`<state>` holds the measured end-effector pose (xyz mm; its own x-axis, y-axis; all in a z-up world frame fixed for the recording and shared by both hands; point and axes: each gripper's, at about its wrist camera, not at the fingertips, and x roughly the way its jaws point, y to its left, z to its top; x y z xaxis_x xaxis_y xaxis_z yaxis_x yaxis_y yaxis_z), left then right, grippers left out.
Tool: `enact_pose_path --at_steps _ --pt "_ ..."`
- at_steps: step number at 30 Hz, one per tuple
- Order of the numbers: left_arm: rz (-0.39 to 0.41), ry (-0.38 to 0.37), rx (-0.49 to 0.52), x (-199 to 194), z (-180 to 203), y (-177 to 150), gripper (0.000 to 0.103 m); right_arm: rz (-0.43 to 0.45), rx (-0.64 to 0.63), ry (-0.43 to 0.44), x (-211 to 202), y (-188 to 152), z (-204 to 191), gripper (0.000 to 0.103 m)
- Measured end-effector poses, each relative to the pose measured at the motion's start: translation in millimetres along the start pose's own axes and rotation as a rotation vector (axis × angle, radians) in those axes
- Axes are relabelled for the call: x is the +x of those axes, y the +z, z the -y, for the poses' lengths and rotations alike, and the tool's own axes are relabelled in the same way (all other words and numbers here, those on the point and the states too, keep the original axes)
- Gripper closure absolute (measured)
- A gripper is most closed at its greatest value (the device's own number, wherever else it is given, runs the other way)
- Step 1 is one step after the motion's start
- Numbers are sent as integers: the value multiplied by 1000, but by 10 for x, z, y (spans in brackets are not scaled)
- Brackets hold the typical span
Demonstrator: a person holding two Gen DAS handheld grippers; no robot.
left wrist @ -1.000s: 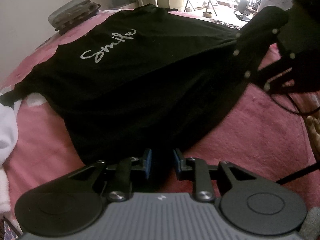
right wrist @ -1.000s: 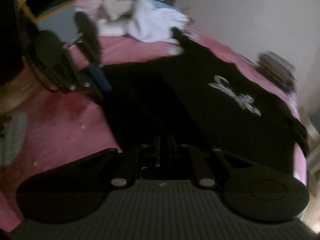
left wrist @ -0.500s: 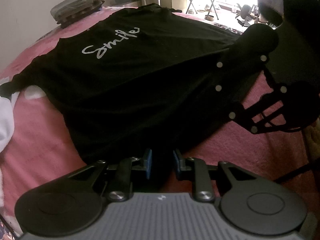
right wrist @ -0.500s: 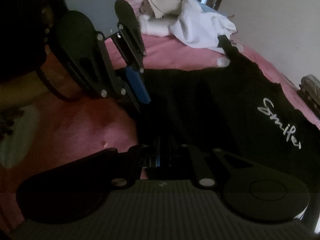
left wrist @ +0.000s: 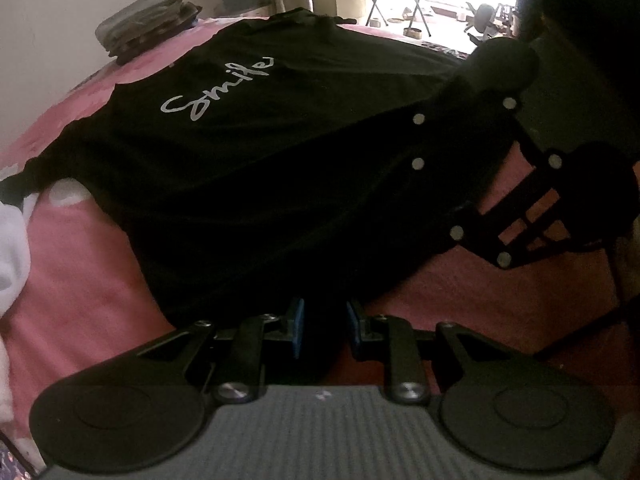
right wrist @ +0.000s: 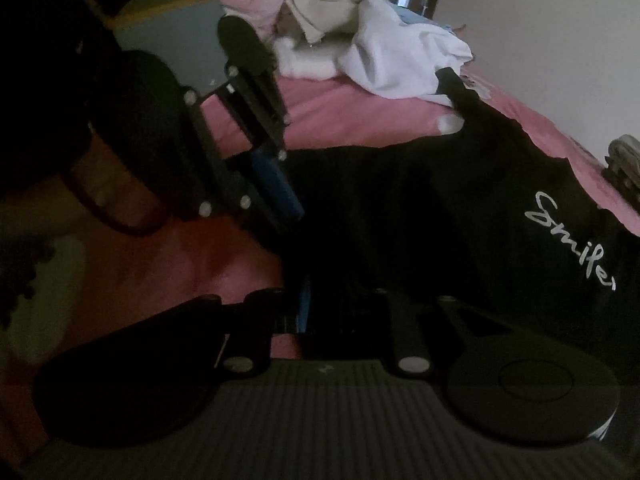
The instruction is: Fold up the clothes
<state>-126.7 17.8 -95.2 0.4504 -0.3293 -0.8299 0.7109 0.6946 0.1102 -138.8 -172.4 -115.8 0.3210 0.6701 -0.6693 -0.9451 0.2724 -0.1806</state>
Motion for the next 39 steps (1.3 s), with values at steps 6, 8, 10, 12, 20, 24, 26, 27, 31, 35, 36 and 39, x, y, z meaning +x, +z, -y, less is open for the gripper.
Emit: enact_pose_path --at_steps 6,8,10,12,20,24,26,27,31,35,36,39 --pt "-9 22 97 24 121 -54 77 -29 19 -6 98 -21 9 96" --pt "-6 40 126 31 172 -63 78 -32 50 2 113 -29 30 98" --pt "-4 51 135 41 201 -66 99 -36 76 7 135 -45 52 100" --pt "1 55 134 19 204 -63 99 -32 94 15 146 -54 71 101" --pt "-19 23 126 -36 195 -117 97 -15 124 47 73 -30 82 102" --pt "-14 -24 48 -141 52 -110 81 0 131 45 54 -20 87 102" --pt "-13 -47 11 -213 -17 -115 78 16 171 50 3 -10 148 102" --pt "-8 -60 -9 -246 -49 -112 73 23 192 52 -15 -7 179 102" --pt "41 -89 -62 -297 -103 -35 67 33 238 63 -26 -7 231 102" --pt "64 -83 -41 -225 -43 58 67 33 247 69 -28 5 244 102" --pt "68 -78 -30 -202 -21 77 67 29 253 74 -30 7 256 102" --pt "47 -55 -13 -91 7 81 80 16 267 88 -31 11 284 101"
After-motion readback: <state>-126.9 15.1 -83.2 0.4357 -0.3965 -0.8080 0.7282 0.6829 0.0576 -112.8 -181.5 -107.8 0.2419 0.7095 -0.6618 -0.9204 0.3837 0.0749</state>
